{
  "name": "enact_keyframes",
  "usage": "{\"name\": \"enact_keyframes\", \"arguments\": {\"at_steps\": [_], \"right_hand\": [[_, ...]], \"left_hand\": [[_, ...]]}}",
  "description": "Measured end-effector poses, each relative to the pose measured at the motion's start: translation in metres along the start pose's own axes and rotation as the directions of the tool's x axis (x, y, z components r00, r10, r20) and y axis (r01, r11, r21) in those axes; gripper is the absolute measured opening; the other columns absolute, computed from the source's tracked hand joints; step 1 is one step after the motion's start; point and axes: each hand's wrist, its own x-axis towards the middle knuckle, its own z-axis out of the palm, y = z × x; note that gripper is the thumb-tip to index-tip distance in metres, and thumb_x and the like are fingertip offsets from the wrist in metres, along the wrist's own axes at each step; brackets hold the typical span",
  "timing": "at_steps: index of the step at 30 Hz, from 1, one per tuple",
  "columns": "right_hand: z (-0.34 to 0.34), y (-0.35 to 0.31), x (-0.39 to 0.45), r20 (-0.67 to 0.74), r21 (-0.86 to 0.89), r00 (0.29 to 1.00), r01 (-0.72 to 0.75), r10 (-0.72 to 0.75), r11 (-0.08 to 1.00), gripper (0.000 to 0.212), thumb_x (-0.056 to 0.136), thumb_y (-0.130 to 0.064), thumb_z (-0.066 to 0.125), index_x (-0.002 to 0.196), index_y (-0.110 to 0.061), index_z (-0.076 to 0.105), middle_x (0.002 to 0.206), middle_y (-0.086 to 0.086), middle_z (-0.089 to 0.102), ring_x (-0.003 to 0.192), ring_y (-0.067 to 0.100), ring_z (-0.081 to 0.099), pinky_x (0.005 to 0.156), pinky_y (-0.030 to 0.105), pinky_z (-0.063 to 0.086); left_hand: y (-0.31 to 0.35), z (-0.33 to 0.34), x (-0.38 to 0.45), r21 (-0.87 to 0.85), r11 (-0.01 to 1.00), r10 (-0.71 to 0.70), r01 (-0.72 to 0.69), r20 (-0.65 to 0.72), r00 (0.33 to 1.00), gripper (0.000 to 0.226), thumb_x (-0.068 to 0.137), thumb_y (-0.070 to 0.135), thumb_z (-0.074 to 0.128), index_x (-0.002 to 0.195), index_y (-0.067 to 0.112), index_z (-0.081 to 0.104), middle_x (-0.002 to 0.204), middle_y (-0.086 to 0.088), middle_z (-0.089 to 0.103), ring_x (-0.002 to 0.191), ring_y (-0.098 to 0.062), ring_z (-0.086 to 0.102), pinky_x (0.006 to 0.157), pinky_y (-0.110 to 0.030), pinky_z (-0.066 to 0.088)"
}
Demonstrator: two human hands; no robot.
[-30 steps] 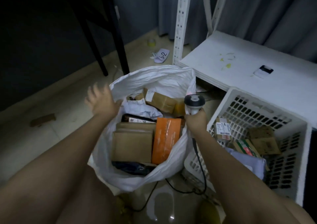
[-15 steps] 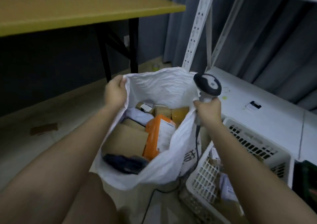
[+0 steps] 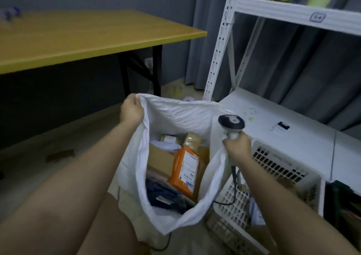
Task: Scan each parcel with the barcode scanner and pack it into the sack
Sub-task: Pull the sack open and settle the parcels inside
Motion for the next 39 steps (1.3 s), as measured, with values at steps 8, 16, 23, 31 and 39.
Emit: {"name": "enact_keyframes", "arguments": {"at_steps": [8, 16, 23, 31, 39], "right_hand": [[-0.030, -0.019, 0.010, -0.062, 0.301, 0.997, -0.026, 0.047, 0.953, 0.038, 0.083, -0.012, 0.073, 0.116, -0.008, 0.056, 0.104, 0.006, 0.062, 0.093, 0.024, 0.060, 0.086, 0.035, 0.050], [-0.032, 0.053, -0.006, -0.001, 0.181, 0.973, -0.228, 0.232, 0.957, 0.037, 0.080, -0.006, 0.073, 0.113, 0.003, 0.058, 0.101, 0.019, 0.063, 0.094, 0.034, 0.062, 0.080, 0.038, 0.050], [-0.047, 0.068, -0.016, -0.015, 0.185, 0.972, -0.229, 0.236, 0.956, 0.038, 0.080, 0.000, 0.071, 0.115, 0.004, 0.056, 0.097, 0.017, 0.061, 0.094, 0.035, 0.063, 0.087, 0.045, 0.053], [-0.049, 0.085, -0.016, -0.020, 0.211, 0.965, -0.252, 0.262, 0.944, 0.031, 0.078, -0.004, 0.071, 0.106, 0.004, 0.060, 0.091, 0.018, 0.064, 0.081, 0.031, 0.062, 0.070, 0.037, 0.050], [-0.047, 0.076, 0.048, -0.147, 0.145, 0.963, -0.204, 0.225, 0.968, 0.046, 0.073, -0.027, 0.084, 0.105, -0.004, 0.058, 0.098, 0.012, 0.066, 0.091, 0.030, 0.064, 0.078, 0.038, 0.052]], "left_hand": [[0.020, -0.004, 0.003, -0.024, 0.999, 0.031, -0.032, -0.046, 0.998, 0.038, 0.105, 0.031, 0.028, 0.115, 0.004, 0.054, 0.106, -0.010, 0.057, 0.096, -0.023, 0.053, 0.080, -0.031, 0.041], [-0.006, 0.021, -0.040, 0.212, 0.961, -0.238, 0.179, 0.296, 0.925, 0.071, 0.096, 0.018, 0.049, 0.153, 0.009, 0.008, 0.151, -0.018, 0.031, 0.133, -0.037, 0.038, 0.106, -0.042, 0.036], [0.014, 0.028, -0.061, 0.530, 0.845, -0.030, -0.075, 0.186, 0.982, 0.083, 0.089, 0.010, 0.053, 0.153, 0.011, 0.000, 0.161, -0.015, -0.004, 0.148, -0.030, -0.007, 0.118, -0.048, -0.001], [0.014, 0.051, -0.063, 0.636, 0.677, 0.081, -0.372, 0.438, 0.895, 0.064, 0.093, 0.017, 0.048, 0.151, 0.012, 0.020, 0.160, -0.011, 0.010, 0.148, -0.027, 0.000, 0.118, -0.050, -0.002], [0.012, 0.115, -0.021, 0.700, 0.488, 0.165, -0.522, 0.514, 0.842, 0.061, 0.097, 0.025, 0.048, 0.150, 0.011, 0.021, 0.159, -0.010, 0.013, 0.147, -0.027, 0.008, 0.116, -0.047, 0.007]]}}
